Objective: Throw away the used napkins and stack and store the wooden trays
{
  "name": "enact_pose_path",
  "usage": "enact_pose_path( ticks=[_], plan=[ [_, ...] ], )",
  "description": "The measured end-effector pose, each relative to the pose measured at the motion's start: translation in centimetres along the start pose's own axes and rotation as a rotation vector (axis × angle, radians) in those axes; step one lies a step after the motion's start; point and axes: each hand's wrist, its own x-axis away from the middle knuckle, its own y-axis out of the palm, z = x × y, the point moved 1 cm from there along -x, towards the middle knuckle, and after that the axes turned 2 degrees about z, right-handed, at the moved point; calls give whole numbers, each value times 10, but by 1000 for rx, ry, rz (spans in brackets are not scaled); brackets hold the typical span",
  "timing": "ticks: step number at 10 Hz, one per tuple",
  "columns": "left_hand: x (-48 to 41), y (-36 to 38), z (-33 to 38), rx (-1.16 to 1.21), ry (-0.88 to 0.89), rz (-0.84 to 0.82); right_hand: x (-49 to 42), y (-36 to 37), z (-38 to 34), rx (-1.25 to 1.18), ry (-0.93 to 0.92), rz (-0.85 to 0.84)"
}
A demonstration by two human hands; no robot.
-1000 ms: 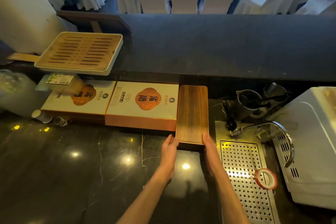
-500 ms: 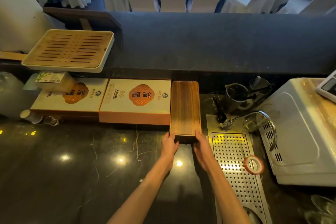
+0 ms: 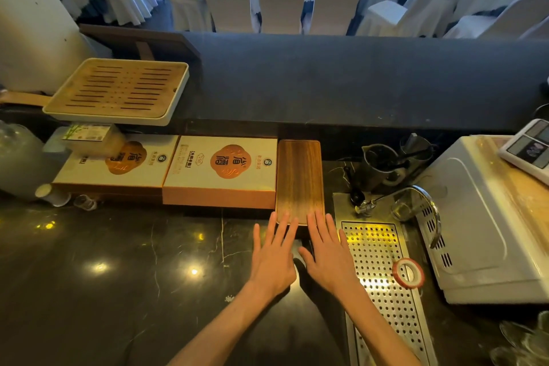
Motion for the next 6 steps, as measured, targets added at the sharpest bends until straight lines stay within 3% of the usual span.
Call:
enact_pose_path(
  ticks=[3,5,6],
  plan=[
    [-5,-17,6,140,-28,-76,-3,-11,-5,-84,16,-17],
    [1,-27,7,164,-92,11,3,-22,-3,-82,-6,122],
    [9,-29,1,188,-101,-26,14,-18,1,-51,-12,90]
  ],
)
